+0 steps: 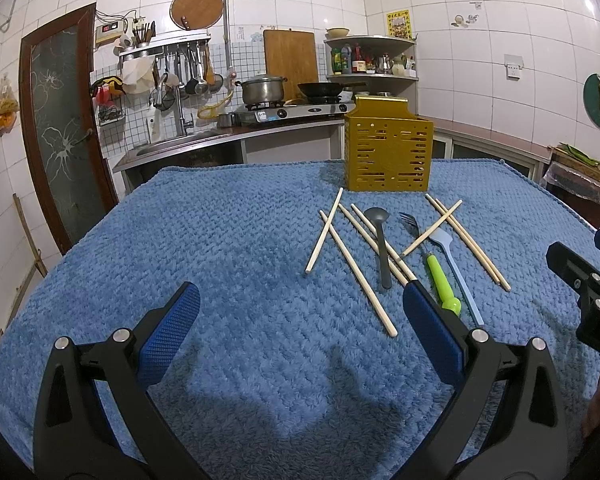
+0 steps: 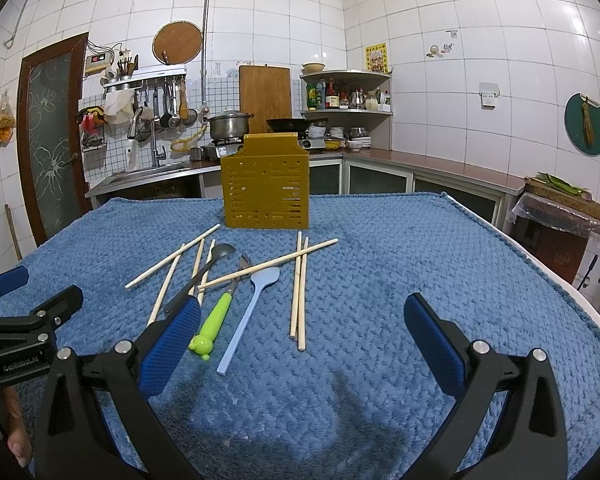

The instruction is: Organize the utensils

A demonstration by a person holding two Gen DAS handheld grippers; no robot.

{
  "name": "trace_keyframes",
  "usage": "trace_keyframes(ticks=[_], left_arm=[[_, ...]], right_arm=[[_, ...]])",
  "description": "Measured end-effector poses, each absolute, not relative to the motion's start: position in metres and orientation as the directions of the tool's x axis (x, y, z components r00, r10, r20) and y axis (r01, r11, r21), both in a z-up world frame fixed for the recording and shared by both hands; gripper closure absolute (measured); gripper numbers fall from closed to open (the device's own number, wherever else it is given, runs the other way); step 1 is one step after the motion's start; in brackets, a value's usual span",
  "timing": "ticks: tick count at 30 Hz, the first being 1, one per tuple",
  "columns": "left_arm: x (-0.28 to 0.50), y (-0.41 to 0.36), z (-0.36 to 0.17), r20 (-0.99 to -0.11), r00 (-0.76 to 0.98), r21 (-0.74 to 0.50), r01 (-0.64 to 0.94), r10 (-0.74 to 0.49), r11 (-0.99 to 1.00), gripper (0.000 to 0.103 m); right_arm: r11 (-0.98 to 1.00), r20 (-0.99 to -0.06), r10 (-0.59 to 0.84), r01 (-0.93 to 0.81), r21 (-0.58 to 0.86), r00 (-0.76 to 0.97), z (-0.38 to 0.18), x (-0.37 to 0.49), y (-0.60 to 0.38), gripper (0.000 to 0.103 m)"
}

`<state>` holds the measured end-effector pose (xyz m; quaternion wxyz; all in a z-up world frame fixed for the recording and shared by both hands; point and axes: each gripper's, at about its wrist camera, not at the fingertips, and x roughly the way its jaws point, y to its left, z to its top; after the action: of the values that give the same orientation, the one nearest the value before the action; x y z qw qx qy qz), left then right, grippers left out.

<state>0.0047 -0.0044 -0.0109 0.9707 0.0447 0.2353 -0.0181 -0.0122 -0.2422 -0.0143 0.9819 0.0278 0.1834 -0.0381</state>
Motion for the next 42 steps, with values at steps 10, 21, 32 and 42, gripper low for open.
trace_keyframes(ticks=[10,21,32,42], left_arm=[[0.006,-0.004,-0.012,-0.46,0.888,0.077,0.057,-0.015,0.995,0.005],[0.012,-0.005,-0.019,-0.49,0.872,0.077,0.057,-0.012,0.995,0.005],[0.031,0.007,0.017,-0.532,0.846,0.084,0.074,-0.019,0.994,0.005],[0.103,0.022,0.03,-0.642,0.763,0.026,0.125,-0.08,0.992,0.005]], right_arm=[[0.995,-0.365,-0.066,0.086,0.04,0.929,-0.017,-0.012,-0.241,0.004],[0.996,-0.395,-0.058,0.082,0.044,0.917,-0.019,-0.007,-0.24,0.004],[0.998,-0.453,-0.033,0.057,0.038,0.891,0.011,0.029,-0.249,0.004],[0.996,-0.551,-0.058,0.083,0.021,0.832,0.019,0.086,-0.265,0.004]])
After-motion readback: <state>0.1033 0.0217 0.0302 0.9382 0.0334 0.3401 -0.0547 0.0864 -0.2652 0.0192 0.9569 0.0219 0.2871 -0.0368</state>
